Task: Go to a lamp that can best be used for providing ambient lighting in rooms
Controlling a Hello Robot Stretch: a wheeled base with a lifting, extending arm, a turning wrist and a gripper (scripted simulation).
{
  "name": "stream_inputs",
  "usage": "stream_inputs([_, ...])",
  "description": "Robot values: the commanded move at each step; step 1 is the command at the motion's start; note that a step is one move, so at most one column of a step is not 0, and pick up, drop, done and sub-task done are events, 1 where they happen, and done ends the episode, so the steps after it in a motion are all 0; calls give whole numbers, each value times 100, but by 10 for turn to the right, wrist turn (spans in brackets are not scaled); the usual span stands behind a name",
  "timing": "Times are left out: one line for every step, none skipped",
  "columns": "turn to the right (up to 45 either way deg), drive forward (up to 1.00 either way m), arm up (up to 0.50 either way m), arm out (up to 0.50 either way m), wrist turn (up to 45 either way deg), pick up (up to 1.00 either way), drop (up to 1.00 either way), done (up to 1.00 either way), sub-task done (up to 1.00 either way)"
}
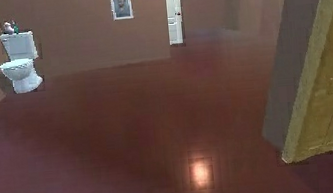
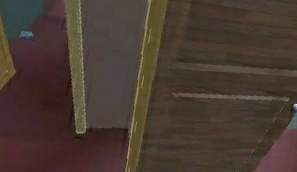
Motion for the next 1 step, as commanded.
stream_inputs([120, 0, 0, 0, 0, 0, 0, 0, 0])
